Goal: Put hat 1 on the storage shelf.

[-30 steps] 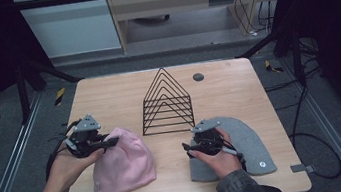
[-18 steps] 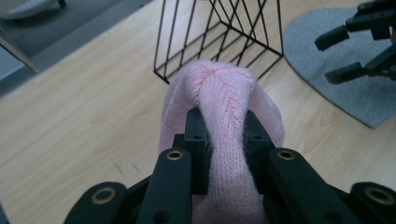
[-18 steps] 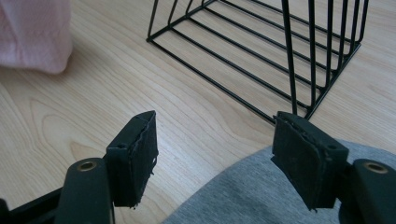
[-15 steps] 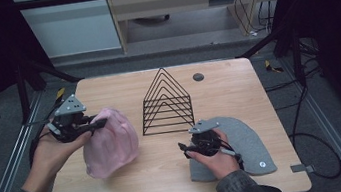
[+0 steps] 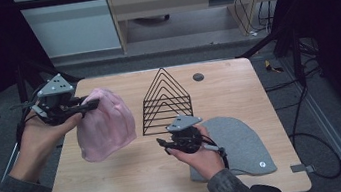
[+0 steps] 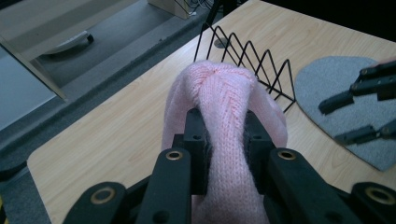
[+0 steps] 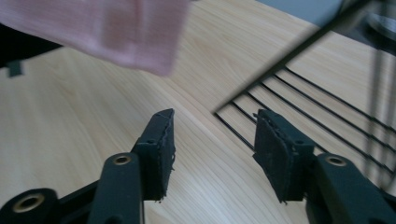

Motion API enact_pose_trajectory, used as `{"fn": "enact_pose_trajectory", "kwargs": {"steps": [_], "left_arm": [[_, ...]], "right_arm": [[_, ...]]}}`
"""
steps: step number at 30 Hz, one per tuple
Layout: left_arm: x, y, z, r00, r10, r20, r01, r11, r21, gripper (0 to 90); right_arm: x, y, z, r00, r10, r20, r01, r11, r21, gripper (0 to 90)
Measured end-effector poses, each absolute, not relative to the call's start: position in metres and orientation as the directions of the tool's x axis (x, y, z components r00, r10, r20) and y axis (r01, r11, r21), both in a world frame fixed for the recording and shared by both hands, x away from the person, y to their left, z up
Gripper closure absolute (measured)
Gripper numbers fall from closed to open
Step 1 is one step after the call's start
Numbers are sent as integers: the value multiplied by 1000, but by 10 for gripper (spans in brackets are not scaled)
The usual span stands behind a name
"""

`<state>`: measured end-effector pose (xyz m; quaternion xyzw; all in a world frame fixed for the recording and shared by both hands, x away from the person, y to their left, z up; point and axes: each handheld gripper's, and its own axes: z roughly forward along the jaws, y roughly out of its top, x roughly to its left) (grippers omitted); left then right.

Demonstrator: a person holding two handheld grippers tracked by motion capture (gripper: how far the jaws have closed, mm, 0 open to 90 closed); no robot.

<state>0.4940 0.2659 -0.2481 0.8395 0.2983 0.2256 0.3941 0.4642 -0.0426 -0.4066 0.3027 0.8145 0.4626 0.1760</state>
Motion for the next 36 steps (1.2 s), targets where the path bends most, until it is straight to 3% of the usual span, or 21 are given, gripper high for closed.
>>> {"fn": "enact_pose_trajectory", "kwargs": {"steps": [7,19,20,21,24,26,28,36], "left_arm": [[495,256,-230,723,672,159,304,-517,800,758],[492,244,-216,742,653,155,276,-507,816,758],[492,243,-215,743,652,150,275,-501,820,758],[491,243,-213,744,652,145,275,-497,823,758],[490,243,-210,747,651,130,272,-479,834,758],[490,243,-209,747,651,131,272,-479,835,758],[491,244,-207,740,659,135,271,-476,837,758],[506,244,-203,725,671,157,254,-472,844,752]], "right_arm": [[470,-2,-375,-806,591,-12,280,400,873,514],[489,19,-351,-783,622,31,325,365,872,339],[490,20,-351,-783,622,30,326,369,870,358],[492,22,-350,-786,618,18,316,377,870,455],[498,22,-349,-792,610,11,306,382,872,610],[500,22,-348,-792,611,11,305,379,873,655],[505,22,-344,-803,596,12,295,379,877,784],[509,1,-325,-815,580,-3,280,399,873,835]]}}
